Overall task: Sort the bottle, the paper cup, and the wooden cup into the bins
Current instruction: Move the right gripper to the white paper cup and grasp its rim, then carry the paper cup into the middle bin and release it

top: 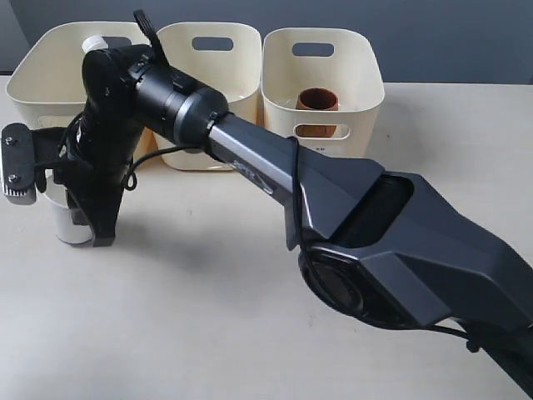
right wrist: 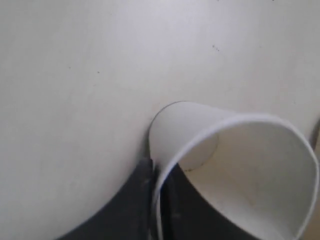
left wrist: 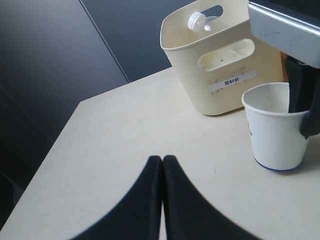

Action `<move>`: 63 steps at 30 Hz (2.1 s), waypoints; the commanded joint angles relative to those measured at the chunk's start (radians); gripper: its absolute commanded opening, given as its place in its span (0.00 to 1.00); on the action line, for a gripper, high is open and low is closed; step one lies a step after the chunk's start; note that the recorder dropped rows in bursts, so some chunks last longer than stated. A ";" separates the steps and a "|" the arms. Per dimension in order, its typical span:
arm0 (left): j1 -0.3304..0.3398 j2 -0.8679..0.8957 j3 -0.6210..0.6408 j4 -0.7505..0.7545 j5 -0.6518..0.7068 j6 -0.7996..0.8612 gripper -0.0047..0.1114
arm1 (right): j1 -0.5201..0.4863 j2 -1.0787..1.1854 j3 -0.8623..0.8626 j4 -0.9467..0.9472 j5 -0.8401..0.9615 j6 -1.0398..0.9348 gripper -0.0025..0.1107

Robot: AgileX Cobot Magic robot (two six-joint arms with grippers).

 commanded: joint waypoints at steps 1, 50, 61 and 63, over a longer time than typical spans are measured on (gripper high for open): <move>-0.005 -0.003 0.004 -0.001 0.003 -0.003 0.04 | -0.002 -0.081 -0.003 -0.008 0.003 0.021 0.02; -0.005 -0.003 0.004 -0.001 0.003 -0.003 0.04 | -0.312 -0.132 -0.003 -0.231 -0.126 0.482 0.35; -0.005 -0.003 0.004 -0.001 0.003 -0.003 0.04 | -0.312 -0.264 -0.003 -0.179 0.003 0.494 0.02; -0.005 -0.003 0.004 -0.001 0.003 -0.003 0.04 | -0.312 -0.289 -0.003 -0.166 0.003 0.496 0.02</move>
